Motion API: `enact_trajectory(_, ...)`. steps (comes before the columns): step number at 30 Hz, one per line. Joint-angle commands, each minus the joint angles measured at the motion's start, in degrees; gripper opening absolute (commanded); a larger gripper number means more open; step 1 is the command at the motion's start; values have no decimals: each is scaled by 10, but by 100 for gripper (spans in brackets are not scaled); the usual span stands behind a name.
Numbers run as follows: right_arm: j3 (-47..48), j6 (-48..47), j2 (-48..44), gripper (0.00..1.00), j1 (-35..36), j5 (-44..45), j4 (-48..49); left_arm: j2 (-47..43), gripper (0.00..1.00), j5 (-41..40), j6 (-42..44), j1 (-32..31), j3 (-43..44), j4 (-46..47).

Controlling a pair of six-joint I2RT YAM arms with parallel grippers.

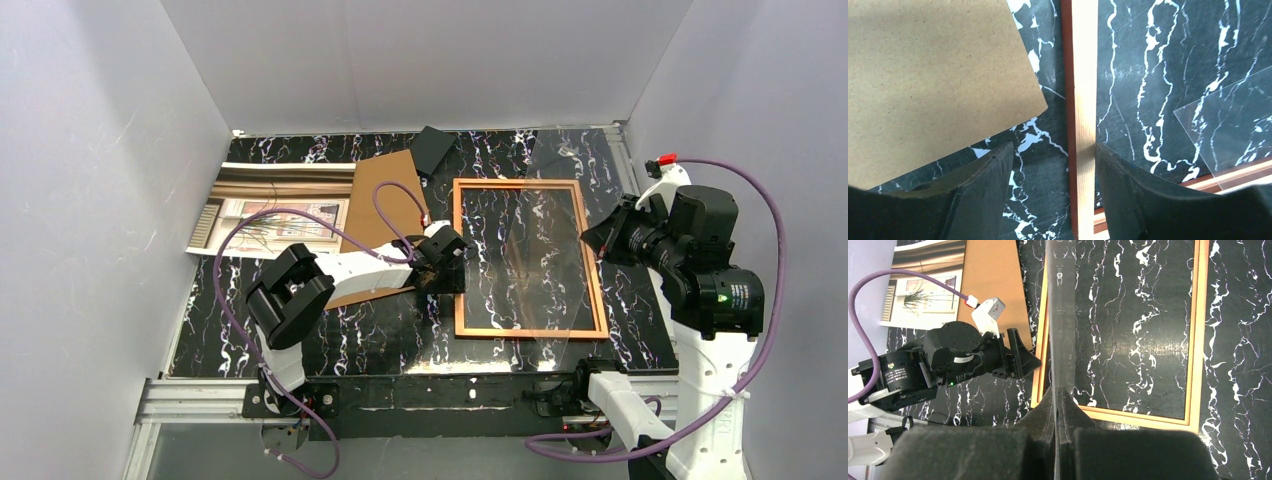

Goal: Put the photo into the frame

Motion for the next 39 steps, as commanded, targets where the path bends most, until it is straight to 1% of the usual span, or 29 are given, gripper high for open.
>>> enact_trajectory(1,11,-4,0,1,1,-13,29,7,59,-1,43,-3,16,-147)
enact_trajectory(3,13,-4,0,1,1,-12,28,14,57,-4,40,-4,20,-162)
enact_trajectory(7,11,-3,2,1,1,-15,27,28,47,-20,41,-7,40,-217)
enact_trajectory(10,6,-3,5,1,2,-21,28,37,35,-42,44,-14,67,-295)
enact_trajectory(12,-4,-7,10,1,2,-33,28,5,30,-68,11,-15,31,-320)
enact_trajectory(13,-7,-8,14,1,1,-43,28,-11,30,-78,8,-15,11,-321)
enact_trajectory(14,-8,-4,27,1,2,-71,28,-43,29,-84,33,-15,-8,-320)
enact_trajectory(15,-6,-3,31,1,1,-81,26,-55,31,-84,47,-15,-8,-322)
enact_trajectory(16,-3,-1,35,1,1,-91,23,-69,37,-81,59,-15,-9,-321)
enact_trajectory(17,1,4,38,1,1,-98,23,-84,47,-71,76,-15,-6,-315)
enact_trajectory(18,7,12,43,1,1,-111,23,-112,66,-51,99,-15,11,-313)
enact_trajectory(19,10,16,45,1,1,-118,23,-124,74,-44,106,-15,22,-317)
enact_trajectory(22,17,27,55,1,1,-140,24,-164,89,-37,123,-14,58,-338)
enact_trajectory(24,21,32,61,1,1,-154,23,-191,95,-43,133,-14,82,-362)
enact_trajectory(26,22,38,66,1,1,-168,23,-223,98,-51,142,-12,103,-387)
enact_trajectory(30,15,54,78,1,1,-202,28,-282,98,-62,155,-2,120,-435)
enact_trajectory(35,-11,101,94,1,1,-252,59,-348,98,-110,176,4,125,-504)
enact_trajectory(39,-36,129,114,1,1,-277,83,-383,98,-150,187,4,120,-556)
